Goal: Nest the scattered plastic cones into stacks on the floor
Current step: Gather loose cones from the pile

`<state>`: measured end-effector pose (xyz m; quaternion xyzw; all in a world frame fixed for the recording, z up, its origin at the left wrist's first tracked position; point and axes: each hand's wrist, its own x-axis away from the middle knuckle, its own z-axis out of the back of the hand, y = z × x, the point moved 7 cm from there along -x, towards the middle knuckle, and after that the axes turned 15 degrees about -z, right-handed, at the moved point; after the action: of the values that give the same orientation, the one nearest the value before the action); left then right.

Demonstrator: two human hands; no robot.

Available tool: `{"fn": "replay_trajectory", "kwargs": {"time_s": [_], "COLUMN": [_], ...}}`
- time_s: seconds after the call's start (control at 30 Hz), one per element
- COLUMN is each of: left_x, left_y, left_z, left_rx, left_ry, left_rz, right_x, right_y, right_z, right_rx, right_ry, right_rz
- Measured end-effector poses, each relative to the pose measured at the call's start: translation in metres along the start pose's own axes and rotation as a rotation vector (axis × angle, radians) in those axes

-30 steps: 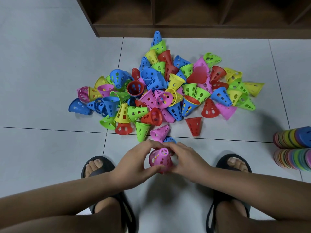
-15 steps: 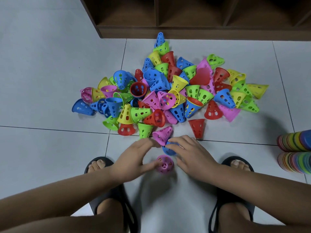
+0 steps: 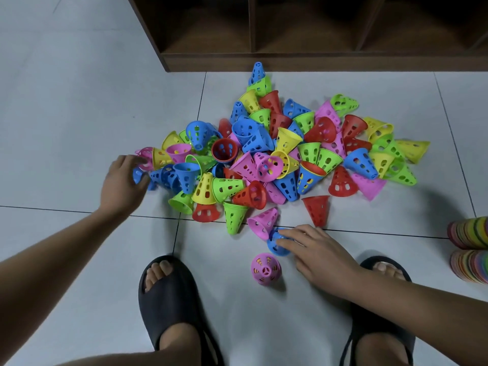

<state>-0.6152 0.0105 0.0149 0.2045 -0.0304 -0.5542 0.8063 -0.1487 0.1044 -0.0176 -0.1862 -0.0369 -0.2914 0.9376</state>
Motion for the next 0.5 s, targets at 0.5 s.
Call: {"fn": "replay_trajectory", "kwargs": {"time_s": [0.5], "left_x": [0.033], "left_y": [-0.058], "left_z": [-0.050], "left_rx": [-0.075], "left_ry": [-0.369], "left_rz": [0.201], "right_x": [0.004], "right_y": [0.013], "right_z": [-0.007], "right_rx": [-0.088], "right_ry": [0.012], "right_rz": [-0.028]}}
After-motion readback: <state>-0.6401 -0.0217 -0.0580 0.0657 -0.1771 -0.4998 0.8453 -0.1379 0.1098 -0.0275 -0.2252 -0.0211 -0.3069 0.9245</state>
